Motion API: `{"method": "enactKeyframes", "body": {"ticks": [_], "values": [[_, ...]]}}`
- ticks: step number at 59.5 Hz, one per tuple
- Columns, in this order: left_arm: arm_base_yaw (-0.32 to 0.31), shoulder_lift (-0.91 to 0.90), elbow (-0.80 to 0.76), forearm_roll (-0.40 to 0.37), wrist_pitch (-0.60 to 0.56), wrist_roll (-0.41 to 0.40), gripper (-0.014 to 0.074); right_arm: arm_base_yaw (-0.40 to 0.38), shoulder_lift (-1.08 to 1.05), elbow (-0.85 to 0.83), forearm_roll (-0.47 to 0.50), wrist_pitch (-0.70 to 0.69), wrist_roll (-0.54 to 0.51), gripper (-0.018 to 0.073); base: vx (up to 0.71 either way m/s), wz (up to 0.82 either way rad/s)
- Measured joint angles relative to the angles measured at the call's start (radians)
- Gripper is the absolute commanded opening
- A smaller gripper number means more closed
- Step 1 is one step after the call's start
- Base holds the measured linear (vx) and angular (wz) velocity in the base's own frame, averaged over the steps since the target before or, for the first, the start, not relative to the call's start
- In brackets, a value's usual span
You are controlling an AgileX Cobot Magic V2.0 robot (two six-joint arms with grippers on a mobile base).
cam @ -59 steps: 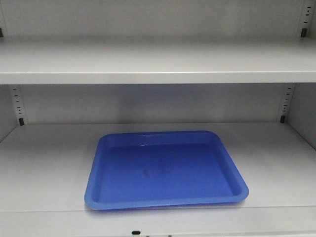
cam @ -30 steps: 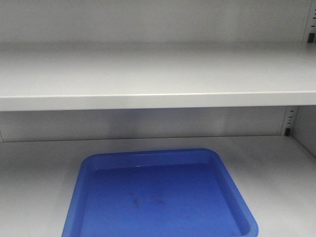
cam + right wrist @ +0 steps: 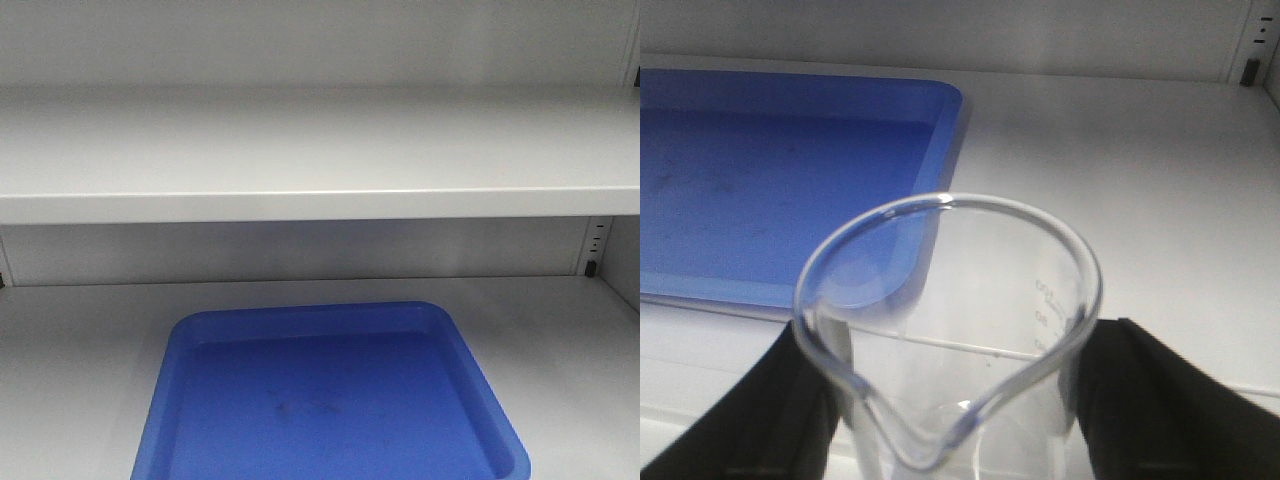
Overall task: Pick beaker and place in left cabinet
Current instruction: 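Position the base at the open cabinet shelf with the blue tray, then lower the beaker onto the blue tray and open the right gripper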
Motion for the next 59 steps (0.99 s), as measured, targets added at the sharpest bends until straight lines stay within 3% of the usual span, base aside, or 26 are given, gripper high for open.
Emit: {"method": "enactKeyframes", "body": {"ticks": [27, 43, 59], "values": [[0.0, 0.0, 0.0, 0.0, 0.0, 0.0, 0.0004, 0.0, 0.004, 0.0, -0.009, -0.021, 0.0, -0.0003, 0.0, 0.0], [0.0, 0.0, 0.0, 0.0, 0.0, 0.0, 0.0004, 0.0, 0.146, -0.004, -0.037, -0.277, 0.0, -0.0003, 0.0, 0.0], [0.0, 0.0, 0.0, 0.0, 0.0, 0.0, 0.0004, 0.0, 0.505, -0.139, -0.046, -0.52, 0.0, -0.0003, 0.0, 0.0]]}}
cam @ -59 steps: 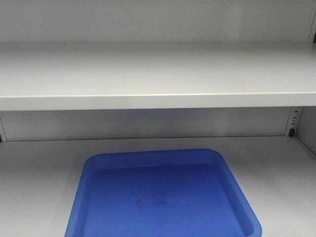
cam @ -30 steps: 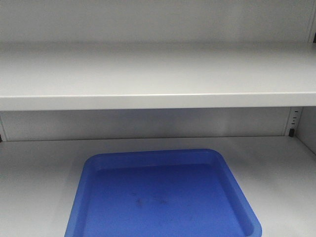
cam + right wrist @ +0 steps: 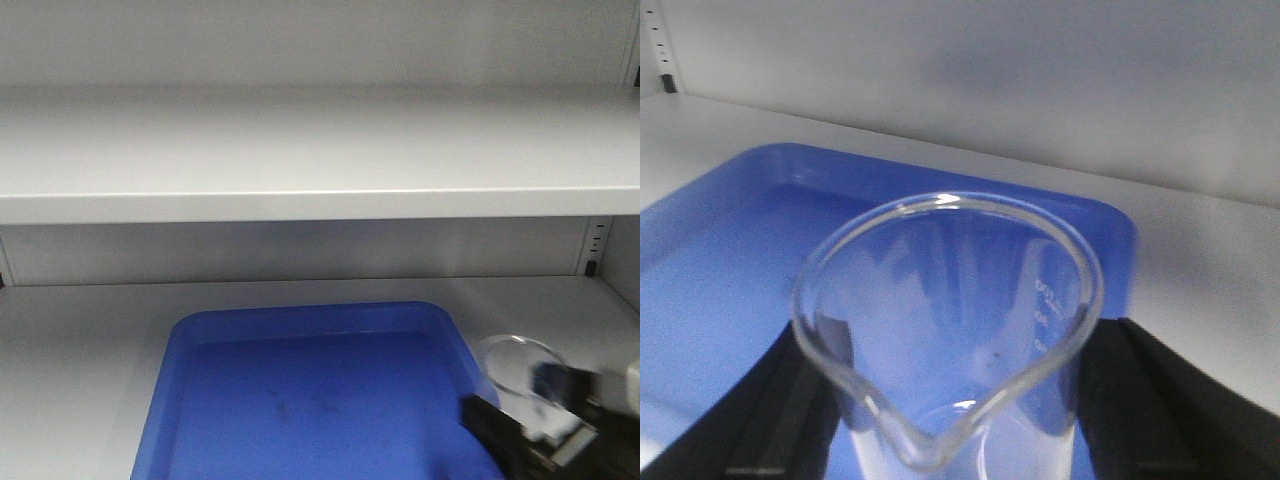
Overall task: Pick beaker and place in left cabinet
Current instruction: 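Lower the beaker onto the blue tray and open the right gripper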
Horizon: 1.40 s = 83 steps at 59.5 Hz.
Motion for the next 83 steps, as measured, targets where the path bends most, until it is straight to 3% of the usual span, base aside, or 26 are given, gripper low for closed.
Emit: {"method": "enactKeyframes", "body": {"ticks": [15, 27, 33, 51, 59, 70, 83], "values": [[0.0, 0.0, 0.0, 0.0, 0.0, 0.0, 0.0004, 0.0, 0.393, -0.167, -0.011, -0.261, 0.0, -0.0001, 0.0, 0.0], [0.0, 0.0, 0.0, 0.0, 0.0, 0.0, 0.0004, 0.0, 0.64, -0.292, -0.022, -0.338, 0.0, 0.0073, 0.0, 0.0], [0.0, 0.0, 0.0, 0.0, 0.0, 0.0, 0.0004, 0.0, 0.689, -0.317, -0.037, -0.344, 0.0, 0.0164, 0.0, 0.0], [0.0, 0.0, 0.0, 0.0, 0.0, 0.0, 0.0004, 0.0, 0.696, -0.326, -0.048, -0.358, 0.0, 0.0584, 0.0, 0.0], [0.0, 0.0, 0.0, 0.0, 0.0, 0.0, 0.0004, 0.0, 0.696, -0.326, -0.048, -0.361, 0.0, 0.0692, 0.0, 0.0], [0.0, 0.0, 0.0, 0.0, 0.0, 0.0, 0.0004, 0.0, 0.678, -0.326, -0.048, -0.362, 0.0, 0.0706, 0.0, 0.0], [0.0, 0.0, 0.0, 0.0, 0.0, 0.0, 0.0004, 0.0, 0.575, -0.326, -0.048, -0.366, 0.0, 0.0647, 0.0, 0.0]]}}
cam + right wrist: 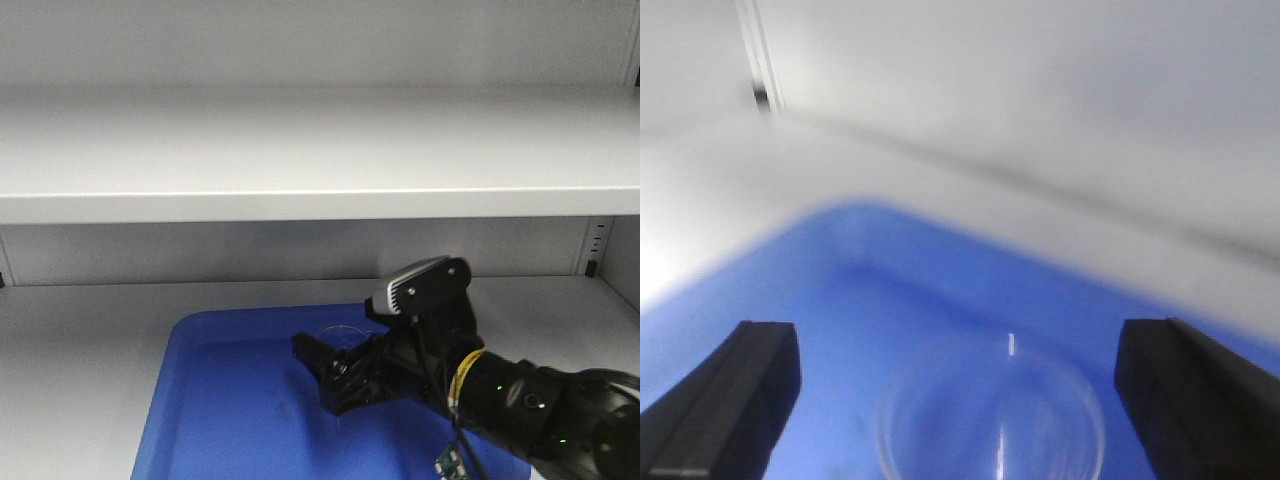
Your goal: Pick beaker and place in left cabinet
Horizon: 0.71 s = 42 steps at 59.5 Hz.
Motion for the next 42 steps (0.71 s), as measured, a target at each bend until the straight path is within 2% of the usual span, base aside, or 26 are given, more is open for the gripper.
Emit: {"method": "enactKeyframes", "body": {"ticks": [4, 9, 14, 21, 31, 42], "values": [[0.0, 0.0, 0.0, 0.0, 0.0, 0.0, 0.0004, 0.0, -0.033, 0.0, 0.0, 0.007, 0.0, 0.0601, 0.0, 0.0], [0.0, 0.0, 0.0, 0.0, 0.0, 0.0, 0.0004, 0.0, -0.069, 0.0, 0.0, 0.046, 0.0, 0.05, 0.0, 0.0], [0.0, 0.0, 0.0, 0.0, 0.0, 0.0, 0.0004, 0.0, -0.095, 0.0, 0.0, 0.134, 0.0, 0.0316, 0.0, 0.0], [0.0, 0.0, 0.0, 0.0, 0.0, 0.0, 0.0004, 0.0, -0.134, 0.0, 0.001, 0.268, 0.0, 0.0, 0.0, 0.0], [0.0, 0.0, 0.0, 0.0, 0.0, 0.0, 0.0004, 0.0, -0.231, 0.016, 0.012, 0.453, 0.003, -0.0011, 0.0, 0.0], [0.0, 0.0, 0.0, 0.0, 0.0, 0.0, 0.0004, 0.0, -0.372, 0.136, 0.022, 0.496, 0.013, -0.0008, 0.0, 0.0]]}}
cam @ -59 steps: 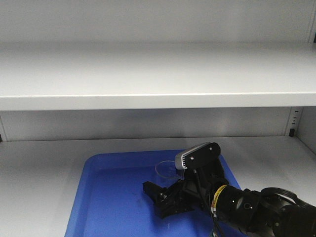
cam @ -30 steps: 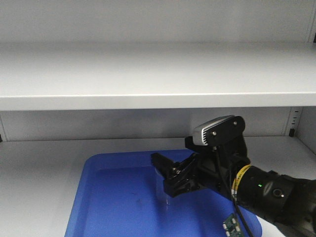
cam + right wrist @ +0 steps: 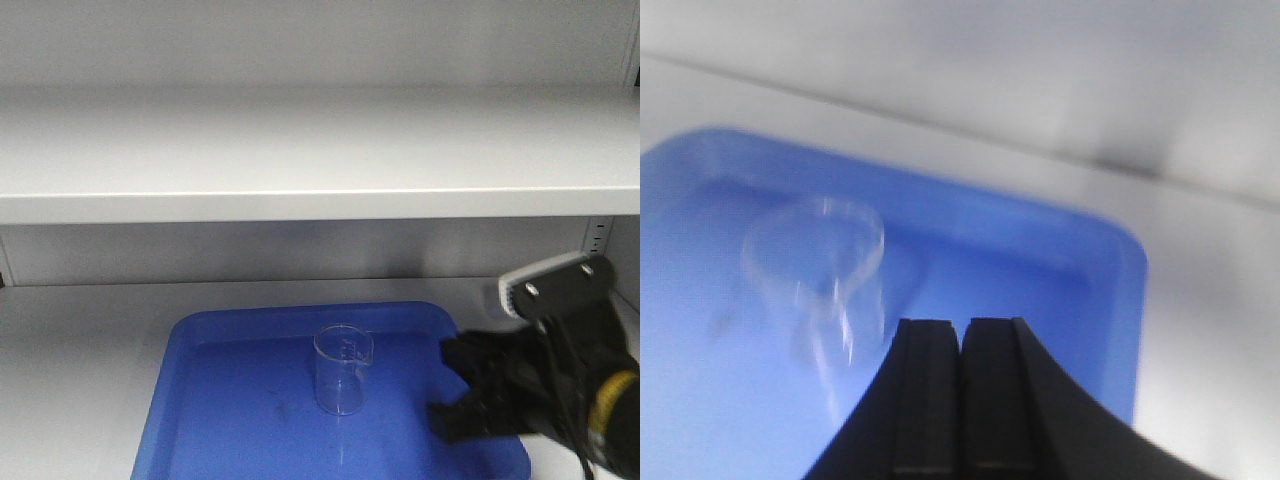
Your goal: Pick beaker and place in left cabinet
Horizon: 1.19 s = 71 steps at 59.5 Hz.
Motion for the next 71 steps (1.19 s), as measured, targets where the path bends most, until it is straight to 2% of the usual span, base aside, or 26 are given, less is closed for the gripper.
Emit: {"method": "enactKeyframes", "body": {"ticks": [20, 50, 57, 64, 71], "values": [[0.0, 0.0, 0.0, 0.0, 0.0, 0.0, 0.0004, 0.0, -0.18, 0.189, 0.001, 0.008, 0.01, -0.0008, 0.0, 0.0], [0.0, 0.0, 0.0, 0.0, 0.0, 0.0, 0.0004, -0.001, -0.188, 0.214, 0.01, 0.033, 0.006, -0.0008, 0.0, 0.0], [0.0, 0.0, 0.0, 0.0, 0.0, 0.0, 0.0004, -0.035, -0.198, 0.214, 0.164, 0.034, -0.061, -0.0008, 0.0, 0.0], [0.0, 0.0, 0.0, 0.0, 0.0, 0.0, 0.0004, -0.107, -0.252, 0.239, 0.409, 0.02, -0.228, -0.0008, 0.0, 0.0], [0.0, 0.0, 0.0, 0.0, 0.0, 0.0, 0.0004, -0.162, -0.352, 0.305, 0.503, -0.071, -0.33, -0.0008, 0.0, 0.0]]}}
